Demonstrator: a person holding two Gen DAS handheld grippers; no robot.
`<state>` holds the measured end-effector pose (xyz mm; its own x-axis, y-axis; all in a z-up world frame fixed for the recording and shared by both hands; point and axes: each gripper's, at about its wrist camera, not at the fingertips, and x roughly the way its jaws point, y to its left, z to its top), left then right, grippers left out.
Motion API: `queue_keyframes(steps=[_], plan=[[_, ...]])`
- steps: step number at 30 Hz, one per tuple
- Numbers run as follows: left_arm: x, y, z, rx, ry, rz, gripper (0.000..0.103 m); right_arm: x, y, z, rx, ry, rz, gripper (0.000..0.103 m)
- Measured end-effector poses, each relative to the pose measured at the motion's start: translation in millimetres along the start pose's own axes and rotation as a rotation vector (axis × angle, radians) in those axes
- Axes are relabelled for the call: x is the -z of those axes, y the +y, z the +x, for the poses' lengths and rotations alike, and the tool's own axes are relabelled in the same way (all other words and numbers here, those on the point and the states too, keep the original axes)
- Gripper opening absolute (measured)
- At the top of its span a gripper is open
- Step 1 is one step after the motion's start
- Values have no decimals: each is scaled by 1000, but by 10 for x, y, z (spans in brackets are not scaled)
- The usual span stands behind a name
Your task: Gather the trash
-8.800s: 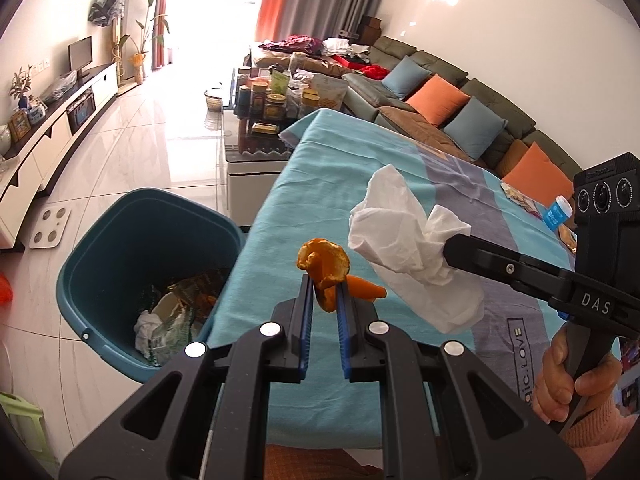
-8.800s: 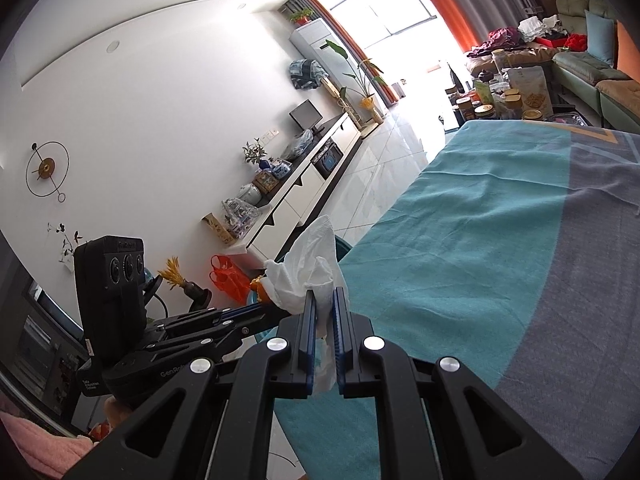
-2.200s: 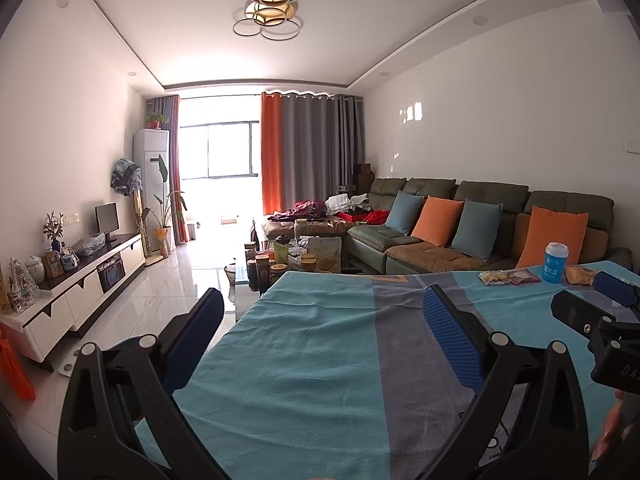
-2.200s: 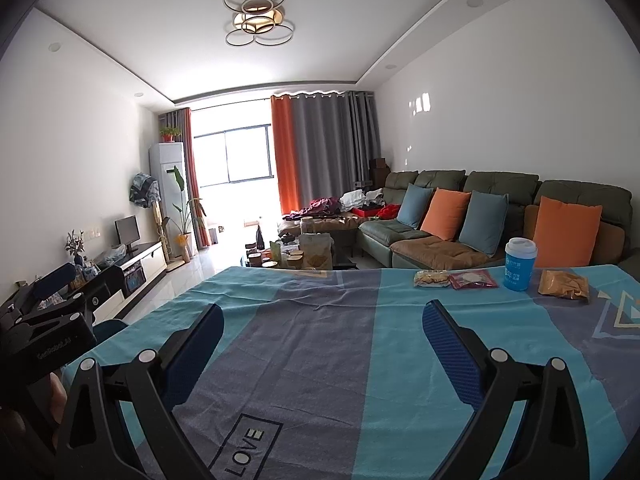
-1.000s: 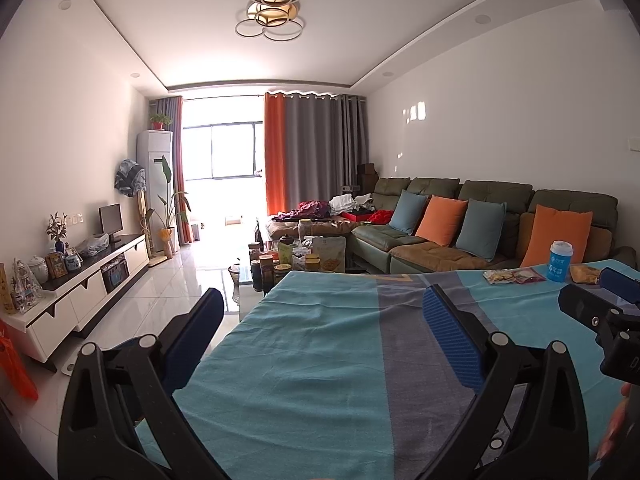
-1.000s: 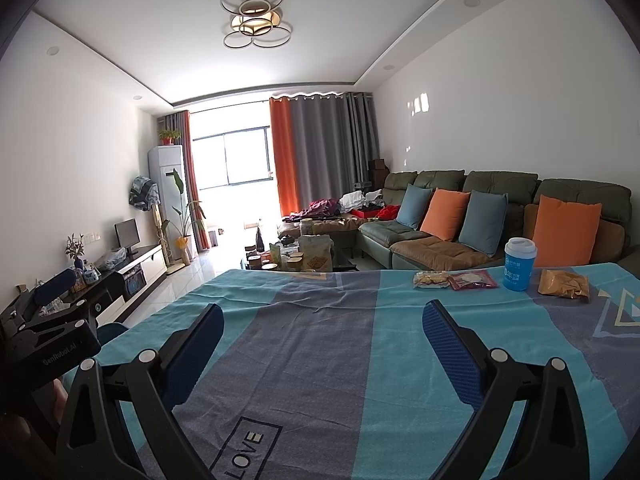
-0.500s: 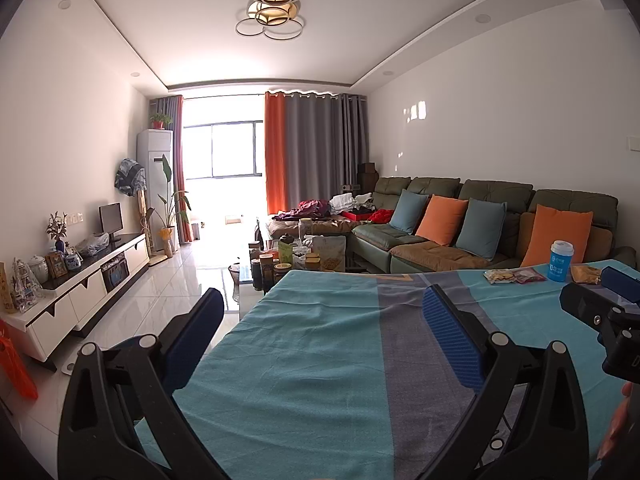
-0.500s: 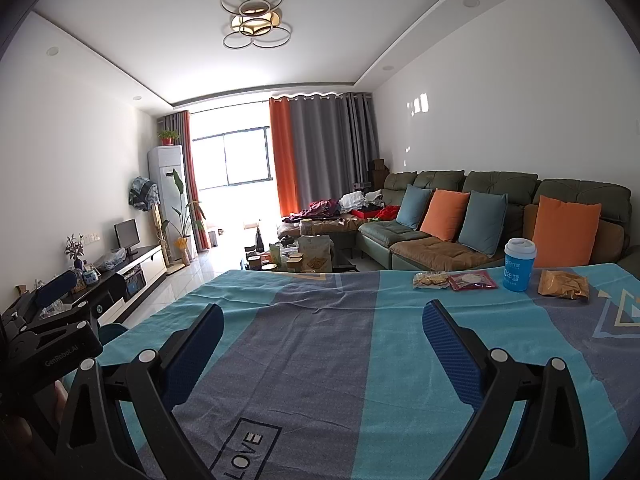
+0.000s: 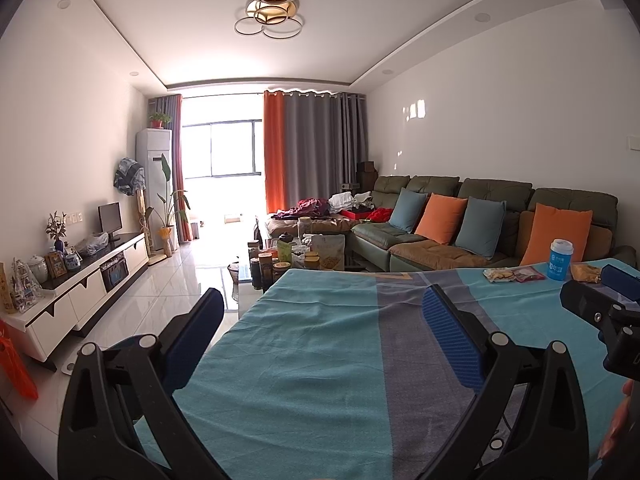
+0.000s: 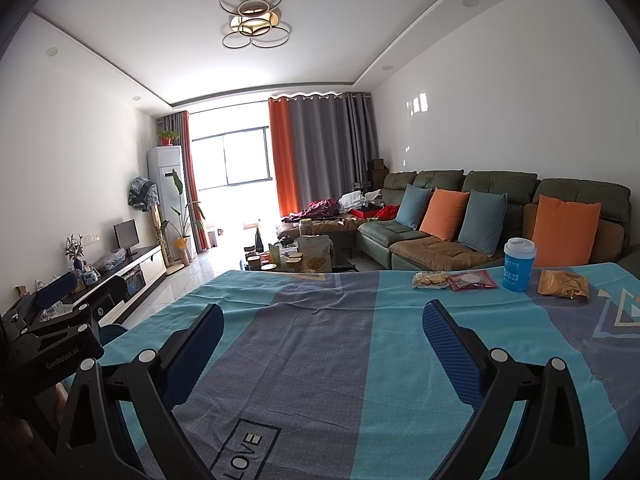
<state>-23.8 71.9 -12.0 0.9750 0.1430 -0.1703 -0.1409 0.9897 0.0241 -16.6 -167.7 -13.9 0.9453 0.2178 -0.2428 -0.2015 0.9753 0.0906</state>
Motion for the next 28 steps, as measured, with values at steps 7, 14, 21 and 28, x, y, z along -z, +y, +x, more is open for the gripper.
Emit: queue_keyframes(steps=[7,14,21,28], plan=[[31,-2,24,2,1,0,98,1,-2,2,-1,1,0,96],[68,-21,36,15,6,3,98,2,1,-10,3,1,2,96],[81,-107,100,53,44,17,98,11,-15,-4,6,5,4,96],[125,-149,620,144,268,10,98,17,-246,95,54,84,15,96]])
